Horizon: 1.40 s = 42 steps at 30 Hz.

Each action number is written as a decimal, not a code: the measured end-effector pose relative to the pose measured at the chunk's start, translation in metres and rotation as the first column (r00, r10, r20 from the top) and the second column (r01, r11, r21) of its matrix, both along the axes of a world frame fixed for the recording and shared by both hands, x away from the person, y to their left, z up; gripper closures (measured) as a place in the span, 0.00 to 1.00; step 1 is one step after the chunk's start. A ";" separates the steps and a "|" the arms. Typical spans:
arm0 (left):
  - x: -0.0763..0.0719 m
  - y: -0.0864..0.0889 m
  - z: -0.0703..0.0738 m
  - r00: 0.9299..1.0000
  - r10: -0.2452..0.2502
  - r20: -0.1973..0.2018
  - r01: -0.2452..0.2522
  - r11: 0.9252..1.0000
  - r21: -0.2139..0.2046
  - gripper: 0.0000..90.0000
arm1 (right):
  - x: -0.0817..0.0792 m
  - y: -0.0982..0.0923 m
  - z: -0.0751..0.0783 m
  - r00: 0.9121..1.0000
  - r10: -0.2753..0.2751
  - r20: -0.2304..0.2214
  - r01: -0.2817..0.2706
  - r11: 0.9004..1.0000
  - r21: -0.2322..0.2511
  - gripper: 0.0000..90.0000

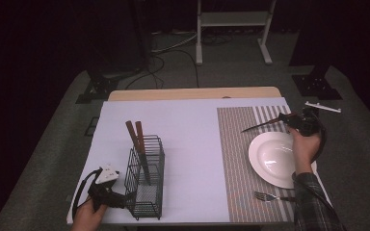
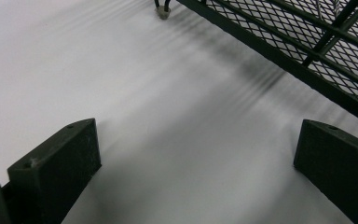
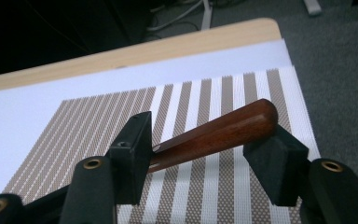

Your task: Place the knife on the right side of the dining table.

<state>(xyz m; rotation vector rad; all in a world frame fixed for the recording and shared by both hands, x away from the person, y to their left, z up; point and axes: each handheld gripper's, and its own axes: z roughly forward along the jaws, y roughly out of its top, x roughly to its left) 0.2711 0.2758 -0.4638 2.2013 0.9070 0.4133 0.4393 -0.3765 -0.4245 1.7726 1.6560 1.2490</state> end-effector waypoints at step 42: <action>0.000 0.000 0.000 1.000 0.000 0.000 0.000 1.000 0.000 0.00 | 0.023 0.002 -0.016 0.951 -0.033 -0.309 0.020 0.999 -0.046 0.29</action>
